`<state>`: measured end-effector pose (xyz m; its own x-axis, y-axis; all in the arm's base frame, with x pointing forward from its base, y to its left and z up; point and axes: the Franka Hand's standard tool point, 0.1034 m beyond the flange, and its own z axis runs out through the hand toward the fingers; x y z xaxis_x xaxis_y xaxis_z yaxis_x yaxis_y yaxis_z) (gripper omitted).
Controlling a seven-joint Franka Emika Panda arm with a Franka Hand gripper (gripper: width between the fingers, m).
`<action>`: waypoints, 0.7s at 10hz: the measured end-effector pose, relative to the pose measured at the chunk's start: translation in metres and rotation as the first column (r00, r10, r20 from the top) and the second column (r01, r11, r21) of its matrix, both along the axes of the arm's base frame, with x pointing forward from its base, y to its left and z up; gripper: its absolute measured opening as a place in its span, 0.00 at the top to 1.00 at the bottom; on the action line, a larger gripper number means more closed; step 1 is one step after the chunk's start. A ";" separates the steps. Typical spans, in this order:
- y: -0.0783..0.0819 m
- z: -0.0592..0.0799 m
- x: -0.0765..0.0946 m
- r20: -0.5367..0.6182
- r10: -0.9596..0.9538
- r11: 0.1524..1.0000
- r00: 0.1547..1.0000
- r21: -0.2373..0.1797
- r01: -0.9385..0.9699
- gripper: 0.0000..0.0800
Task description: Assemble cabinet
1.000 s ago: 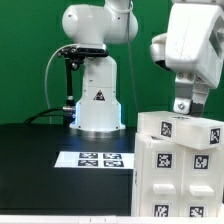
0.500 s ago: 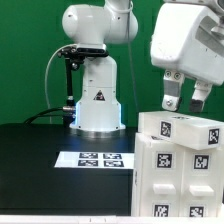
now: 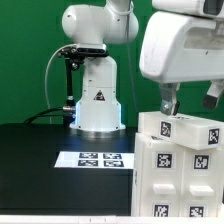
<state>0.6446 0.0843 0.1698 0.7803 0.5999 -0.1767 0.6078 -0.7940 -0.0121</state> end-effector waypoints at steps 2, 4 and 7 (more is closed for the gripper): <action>-0.006 -0.012 0.002 0.008 -0.012 1.000 1.000 -0.007 0.012 0.00; -0.006 -0.021 0.006 0.033 -0.030 0.999 0.999 -0.024 0.031 0.00; -0.008 -0.022 0.008 0.059 -0.056 0.997 0.997 -0.048 0.058 0.16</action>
Offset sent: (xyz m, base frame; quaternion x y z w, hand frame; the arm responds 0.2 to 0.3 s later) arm 0.0022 0.0011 -0.0182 -0.0113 0.0075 0.0106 0.9999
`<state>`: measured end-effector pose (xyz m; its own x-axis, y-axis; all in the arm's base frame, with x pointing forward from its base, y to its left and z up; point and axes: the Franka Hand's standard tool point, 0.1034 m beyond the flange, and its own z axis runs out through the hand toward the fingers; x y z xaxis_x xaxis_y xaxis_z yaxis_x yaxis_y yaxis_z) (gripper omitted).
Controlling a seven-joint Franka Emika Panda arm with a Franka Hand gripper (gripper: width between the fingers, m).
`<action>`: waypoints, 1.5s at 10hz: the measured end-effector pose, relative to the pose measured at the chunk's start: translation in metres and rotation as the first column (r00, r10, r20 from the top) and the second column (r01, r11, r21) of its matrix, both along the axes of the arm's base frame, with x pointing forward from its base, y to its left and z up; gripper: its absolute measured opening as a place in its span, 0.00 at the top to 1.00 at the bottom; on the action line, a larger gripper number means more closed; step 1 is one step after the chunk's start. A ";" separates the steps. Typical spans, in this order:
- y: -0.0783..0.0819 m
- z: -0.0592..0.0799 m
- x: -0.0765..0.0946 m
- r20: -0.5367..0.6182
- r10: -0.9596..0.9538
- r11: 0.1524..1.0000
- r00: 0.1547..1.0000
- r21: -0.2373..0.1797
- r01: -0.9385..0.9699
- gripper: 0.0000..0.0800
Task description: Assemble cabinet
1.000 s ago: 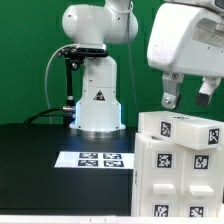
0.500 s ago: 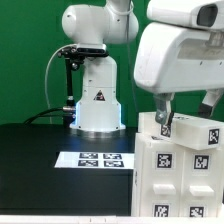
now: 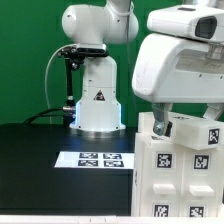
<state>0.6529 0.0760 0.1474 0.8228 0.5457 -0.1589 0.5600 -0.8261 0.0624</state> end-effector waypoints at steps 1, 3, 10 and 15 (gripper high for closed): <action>0.001 0.001 0.000 0.010 -0.069 0.998 0.998 -0.003 0.069 0.30; 0.001 0.001 0.000 0.027 -0.197 0.980 0.980 -0.012 0.197 0.30; -0.010 0.001 -0.004 0.070 -0.797 0.603 0.599 0.080 0.794 0.30; -0.013 -0.001 -0.004 0.105 -0.986 0.139 0.128 0.107 0.984 0.30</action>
Offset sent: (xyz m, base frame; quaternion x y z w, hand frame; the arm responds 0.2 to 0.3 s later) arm 0.0000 0.0000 0.0000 0.0000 0.0000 0.1938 0.9810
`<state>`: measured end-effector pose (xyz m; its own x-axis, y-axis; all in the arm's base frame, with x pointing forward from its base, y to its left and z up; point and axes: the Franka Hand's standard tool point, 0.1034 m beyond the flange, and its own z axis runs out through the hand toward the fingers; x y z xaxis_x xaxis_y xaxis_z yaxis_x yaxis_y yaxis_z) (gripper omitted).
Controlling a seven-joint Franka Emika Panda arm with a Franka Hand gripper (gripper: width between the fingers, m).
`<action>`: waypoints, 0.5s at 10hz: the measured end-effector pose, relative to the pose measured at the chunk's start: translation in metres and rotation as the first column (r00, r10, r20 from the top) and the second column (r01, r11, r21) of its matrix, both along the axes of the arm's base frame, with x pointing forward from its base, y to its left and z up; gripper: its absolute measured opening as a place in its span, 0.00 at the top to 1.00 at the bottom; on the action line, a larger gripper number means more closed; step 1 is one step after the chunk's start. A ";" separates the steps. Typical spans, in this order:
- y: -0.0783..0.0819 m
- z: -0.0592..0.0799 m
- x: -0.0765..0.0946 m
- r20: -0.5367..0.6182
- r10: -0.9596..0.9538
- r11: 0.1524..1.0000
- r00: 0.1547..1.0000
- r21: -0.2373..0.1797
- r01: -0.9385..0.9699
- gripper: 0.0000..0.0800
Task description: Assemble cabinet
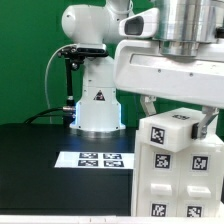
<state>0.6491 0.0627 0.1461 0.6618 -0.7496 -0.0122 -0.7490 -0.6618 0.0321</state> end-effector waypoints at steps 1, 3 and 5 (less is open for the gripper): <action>0.000 -0.002 0.000 0.036 -0.161 0.987 0.986 0.013 0.160 0.30; 0.000 -0.001 0.000 0.047 -0.285 0.958 0.957 0.023 0.284 0.30; 0.000 -0.001 0.000 0.044 -0.419 0.908 0.907 0.029 0.418 0.30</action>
Offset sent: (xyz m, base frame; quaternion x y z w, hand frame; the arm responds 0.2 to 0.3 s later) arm 0.0000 0.0000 0.0000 0.0000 0.0000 0.1938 0.9810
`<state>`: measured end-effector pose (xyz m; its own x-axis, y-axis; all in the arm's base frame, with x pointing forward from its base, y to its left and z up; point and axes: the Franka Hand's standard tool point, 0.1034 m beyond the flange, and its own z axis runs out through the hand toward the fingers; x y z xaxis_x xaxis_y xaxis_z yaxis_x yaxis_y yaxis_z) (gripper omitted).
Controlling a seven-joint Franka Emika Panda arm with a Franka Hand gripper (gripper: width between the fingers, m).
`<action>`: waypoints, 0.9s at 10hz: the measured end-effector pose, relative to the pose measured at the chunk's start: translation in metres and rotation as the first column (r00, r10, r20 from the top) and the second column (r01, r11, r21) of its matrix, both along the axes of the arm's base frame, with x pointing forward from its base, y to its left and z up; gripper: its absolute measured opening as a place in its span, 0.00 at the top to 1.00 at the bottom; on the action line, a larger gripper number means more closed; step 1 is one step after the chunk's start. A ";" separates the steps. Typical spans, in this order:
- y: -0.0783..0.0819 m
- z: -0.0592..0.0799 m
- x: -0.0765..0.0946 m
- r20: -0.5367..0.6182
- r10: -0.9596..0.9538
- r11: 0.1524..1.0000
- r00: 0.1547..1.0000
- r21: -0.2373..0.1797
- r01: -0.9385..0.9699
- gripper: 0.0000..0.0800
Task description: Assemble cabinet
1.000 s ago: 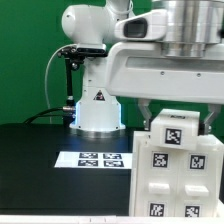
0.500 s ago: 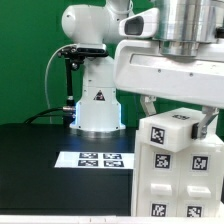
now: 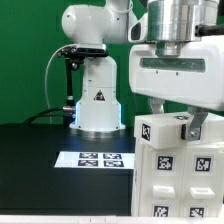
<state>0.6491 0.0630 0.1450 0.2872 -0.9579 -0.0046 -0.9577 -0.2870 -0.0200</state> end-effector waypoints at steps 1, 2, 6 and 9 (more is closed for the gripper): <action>-0.001 0.000 -0.001 -0.007 -0.084 0.996 0.996 0.004 0.084 0.30; -0.002 -0.001 -0.003 -0.020 -0.180 0.983 0.983 0.014 0.181 0.30; -0.001 -0.001 -0.003 -0.026 -0.326 0.945 0.945 0.027 0.326 0.30; 0.001 -0.001 -0.004 -0.027 -0.318 0.948 0.948 0.028 0.318 0.05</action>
Offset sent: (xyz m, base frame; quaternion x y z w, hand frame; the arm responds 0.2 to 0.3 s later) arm -0.0111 -0.0028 -0.0080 -0.0102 0.0079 0.2480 0.9687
